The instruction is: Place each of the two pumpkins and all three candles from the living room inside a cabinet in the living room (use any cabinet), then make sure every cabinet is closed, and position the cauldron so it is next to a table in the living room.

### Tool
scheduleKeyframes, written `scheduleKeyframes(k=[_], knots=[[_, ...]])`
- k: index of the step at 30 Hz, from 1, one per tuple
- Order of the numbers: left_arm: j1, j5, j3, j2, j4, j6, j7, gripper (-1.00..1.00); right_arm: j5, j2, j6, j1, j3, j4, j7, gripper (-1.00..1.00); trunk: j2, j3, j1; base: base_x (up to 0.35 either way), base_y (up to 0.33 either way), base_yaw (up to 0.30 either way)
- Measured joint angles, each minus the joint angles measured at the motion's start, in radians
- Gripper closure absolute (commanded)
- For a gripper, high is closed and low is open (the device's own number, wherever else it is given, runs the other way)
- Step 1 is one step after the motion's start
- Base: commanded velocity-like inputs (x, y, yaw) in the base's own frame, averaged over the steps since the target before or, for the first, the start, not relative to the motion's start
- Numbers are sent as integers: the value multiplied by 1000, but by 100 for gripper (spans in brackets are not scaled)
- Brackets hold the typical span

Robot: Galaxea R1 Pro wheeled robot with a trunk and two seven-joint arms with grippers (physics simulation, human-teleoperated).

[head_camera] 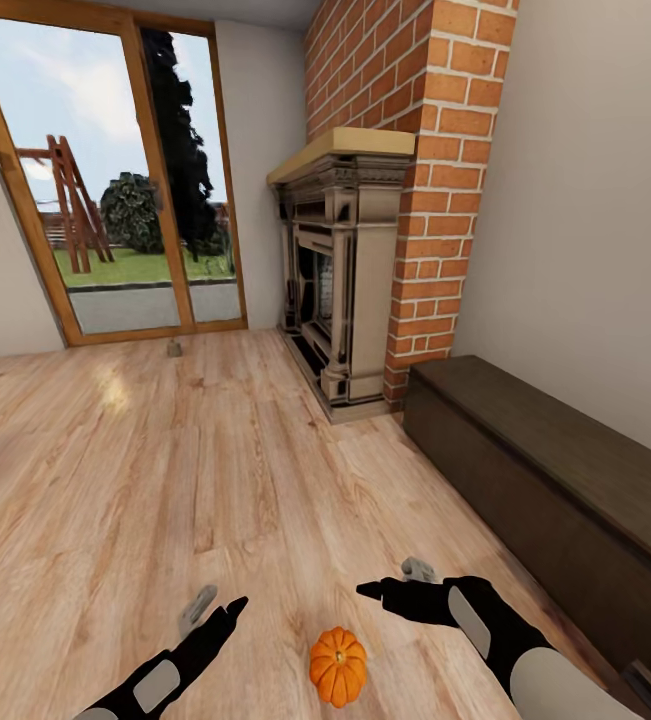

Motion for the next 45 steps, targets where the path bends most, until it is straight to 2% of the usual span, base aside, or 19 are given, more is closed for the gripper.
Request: scheduleKeyframes(k=[6, 17, 31, 33, 38, 41, 45], knots=[[0, 0, 0, 0, 0, 0, 0, -100, 1, 0, 0, 0, 0, 0, -2, -100, 0, 0, 0, 1, 6, 0], [0, 1, 0, 0, 0, 1, 0, -100, 2, 0, 0, 2, -1, 8, -3, -100, 0, -1, 0, 45, 173, 0], [0, -3, 0, -1, -6, 0, -1, -100, 1, -2, 2, 2, -3, 9, -4, -100, 0, -21, 0, 1, 4, 0], [0, -13, 0, -1, -6, 0, -1, -100, 0, -2, 3, 2, -3, 9, -4, -100, 0, -24, 0, 0, 0, 0], [0, -73, 1, -5, -11, 0, -4, -100, -1, -2, 3, 2, -2, 9, -4, -100, 0, -30, 0, 0, 0, 0], [0, -108, 1, -21, -17, -2, -8, -100, -1, -3, 2, 2, -2, 9, -4, -100, 0, -31, 0, 0, 0, 0], [0, -117, 2, -26, -48, -8, -17, -100, -1, -4, 1, 2, -2, 9, -3, -100, 0, -31, 0, 0, 0, 0]])
